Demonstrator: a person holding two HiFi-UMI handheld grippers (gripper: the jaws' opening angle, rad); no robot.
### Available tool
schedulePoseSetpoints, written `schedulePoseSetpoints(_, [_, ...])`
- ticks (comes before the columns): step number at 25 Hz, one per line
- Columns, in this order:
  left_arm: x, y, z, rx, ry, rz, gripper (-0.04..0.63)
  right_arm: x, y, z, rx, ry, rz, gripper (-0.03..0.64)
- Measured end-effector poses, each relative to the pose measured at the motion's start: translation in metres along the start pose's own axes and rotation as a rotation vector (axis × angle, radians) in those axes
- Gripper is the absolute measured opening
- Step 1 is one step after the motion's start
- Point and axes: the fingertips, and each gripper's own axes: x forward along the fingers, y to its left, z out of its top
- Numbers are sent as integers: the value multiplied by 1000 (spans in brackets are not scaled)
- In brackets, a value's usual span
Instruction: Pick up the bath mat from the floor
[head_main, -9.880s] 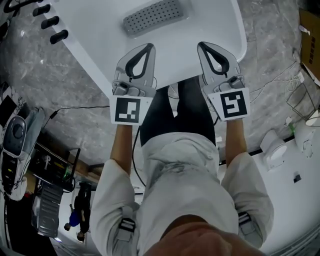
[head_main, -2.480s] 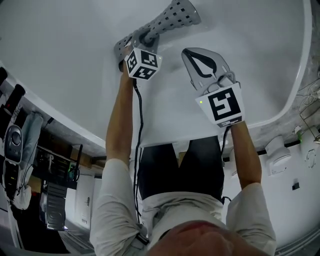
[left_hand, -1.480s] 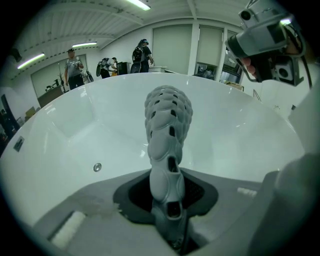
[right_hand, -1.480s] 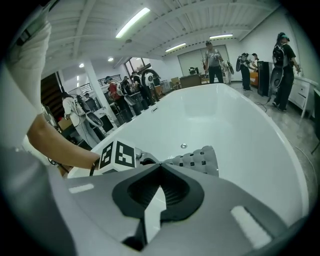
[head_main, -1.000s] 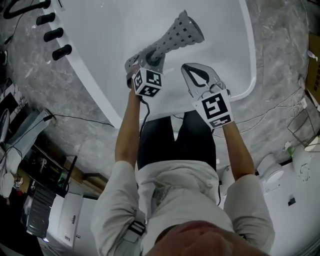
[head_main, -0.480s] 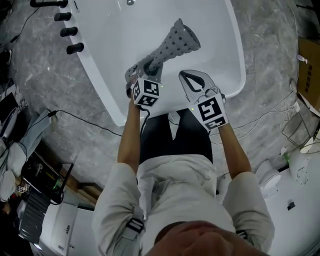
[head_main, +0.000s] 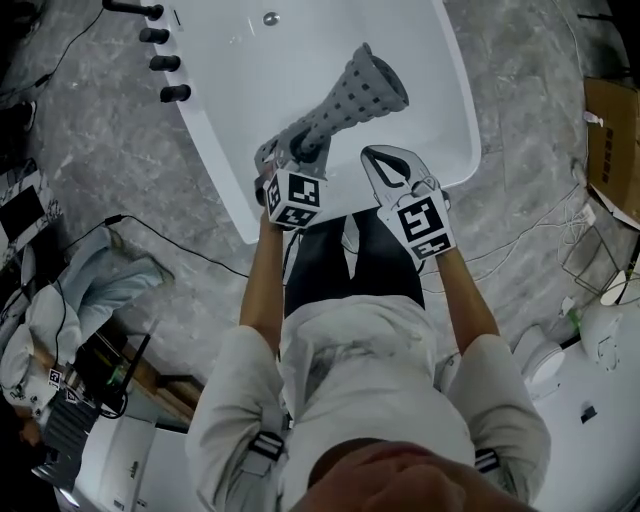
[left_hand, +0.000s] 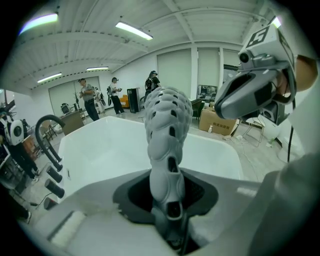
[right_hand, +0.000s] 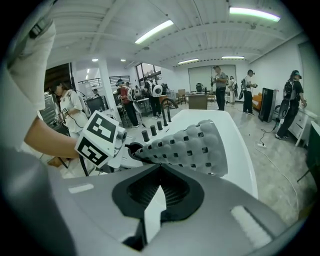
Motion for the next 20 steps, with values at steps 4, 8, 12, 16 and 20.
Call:
schedulePoseSetpoints(4, [-25,0,17,-2,-31,4,109,-13,7,14,-7,-21,-18,2])
schedulePoseSetpoints(8, [-50,-2,33,7,-65,7,109,-26,14,31,-25,-51,-41,2])
schedulePoseSetpoints(12, [-73,0,52,24,-94,14,109,-39,18,55,-39,-91,-67,3])
schedulePoseSetpoints(16, [-96,1,71,21,-129,26,109,-53,24,75,-59,-123,-89,2])
schedulePoseSetpoints(20, [-122,4,86,6,-164,37,109,-68,34,92,-72,-153,-114,2])
